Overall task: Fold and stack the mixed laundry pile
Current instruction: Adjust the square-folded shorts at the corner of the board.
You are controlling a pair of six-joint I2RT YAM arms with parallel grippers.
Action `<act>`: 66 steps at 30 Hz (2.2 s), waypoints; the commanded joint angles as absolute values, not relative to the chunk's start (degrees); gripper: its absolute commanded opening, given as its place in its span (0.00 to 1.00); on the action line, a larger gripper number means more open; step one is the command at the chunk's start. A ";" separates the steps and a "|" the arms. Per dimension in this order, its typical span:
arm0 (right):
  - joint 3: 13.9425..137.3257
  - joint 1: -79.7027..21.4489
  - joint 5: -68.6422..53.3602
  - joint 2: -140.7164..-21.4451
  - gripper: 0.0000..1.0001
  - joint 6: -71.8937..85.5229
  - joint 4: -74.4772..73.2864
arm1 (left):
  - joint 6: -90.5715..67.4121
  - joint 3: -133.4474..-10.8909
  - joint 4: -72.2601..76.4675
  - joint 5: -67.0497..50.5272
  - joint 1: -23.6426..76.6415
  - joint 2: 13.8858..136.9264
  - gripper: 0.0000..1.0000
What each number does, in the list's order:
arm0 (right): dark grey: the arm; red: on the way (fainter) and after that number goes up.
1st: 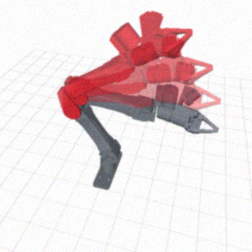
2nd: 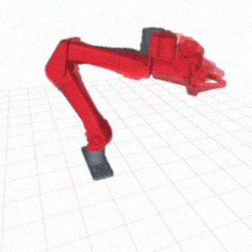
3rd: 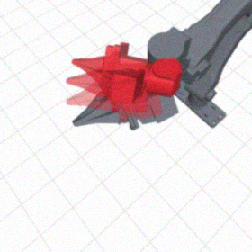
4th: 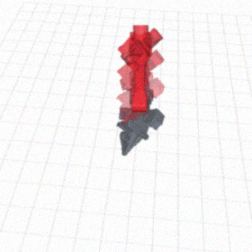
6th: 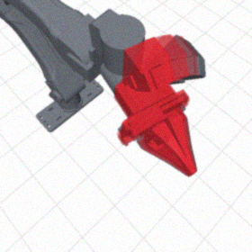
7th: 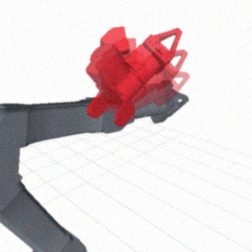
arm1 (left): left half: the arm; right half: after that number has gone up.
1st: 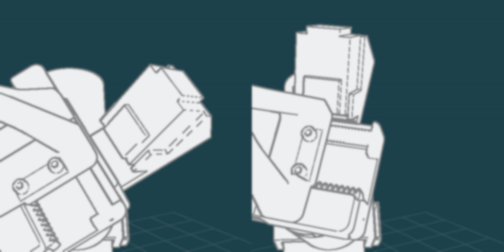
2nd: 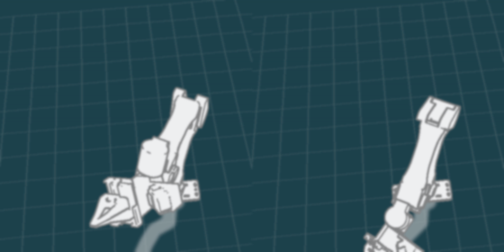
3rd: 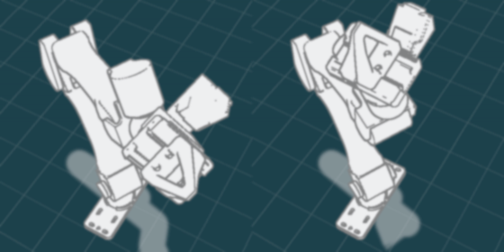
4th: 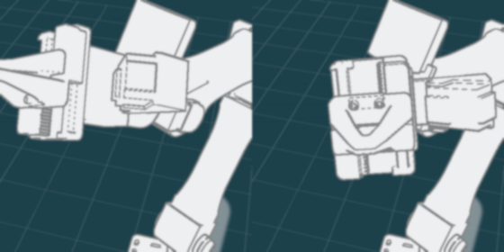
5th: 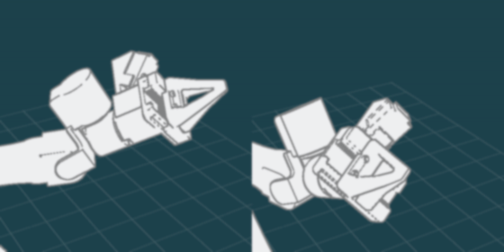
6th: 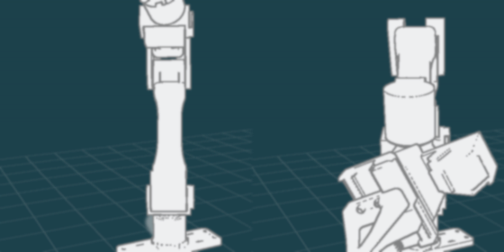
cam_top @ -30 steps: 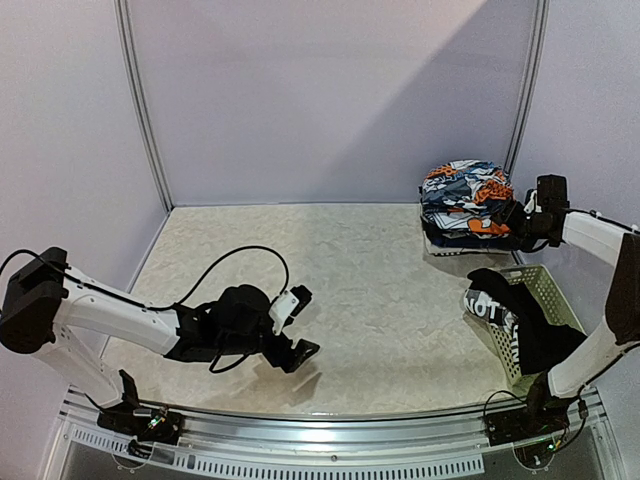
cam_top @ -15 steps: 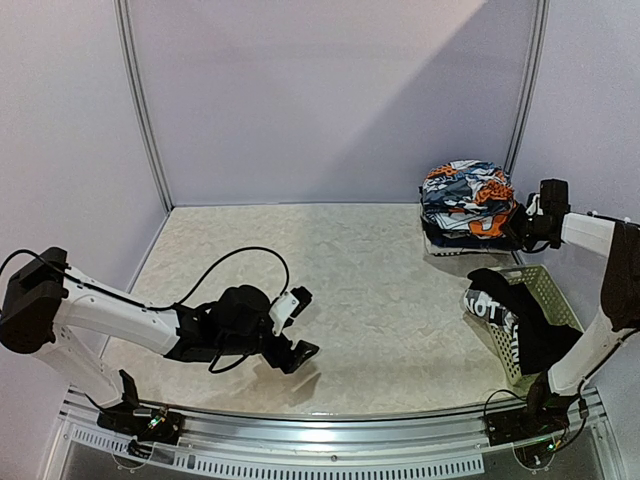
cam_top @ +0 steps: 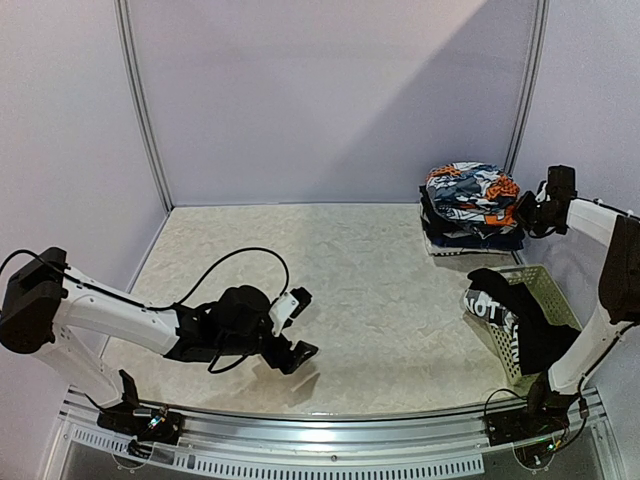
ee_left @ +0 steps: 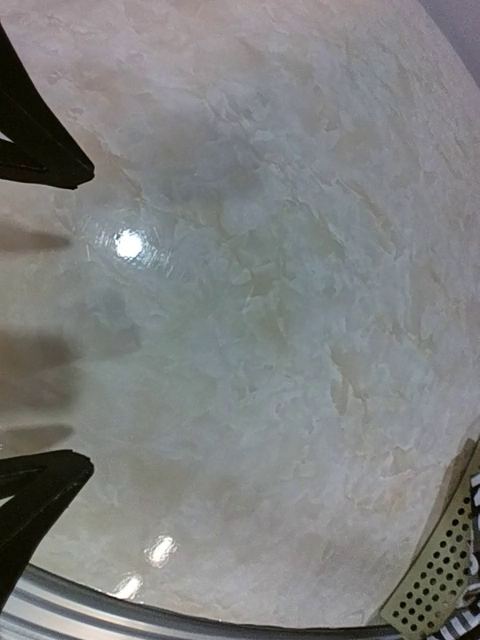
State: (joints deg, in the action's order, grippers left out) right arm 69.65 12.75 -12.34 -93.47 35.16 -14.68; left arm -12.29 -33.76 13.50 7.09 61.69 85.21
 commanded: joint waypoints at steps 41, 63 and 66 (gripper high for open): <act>83.62 1.49 -10.23 -91.36 0.42 33.40 -21.50 | -13.45 -84.70 2.54 4.81 57.63 108.71 0.86; 83.15 11.11 -5.03 -100.73 0.26 32.27 -23.69 | -25.63 -140.11 12.20 -16.68 49.71 151.57 0.82; 82.97 11.65 -7.47 -102.55 0.26 32.46 -21.92 | -27.08 -139.21 14.18 -17.55 49.66 152.03 0.81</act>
State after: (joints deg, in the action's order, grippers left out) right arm 83.85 11.11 -5.56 -103.22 32.67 -25.43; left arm -23.75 -137.99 8.78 -14.63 50.22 150.91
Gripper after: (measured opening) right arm 0.260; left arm 0.815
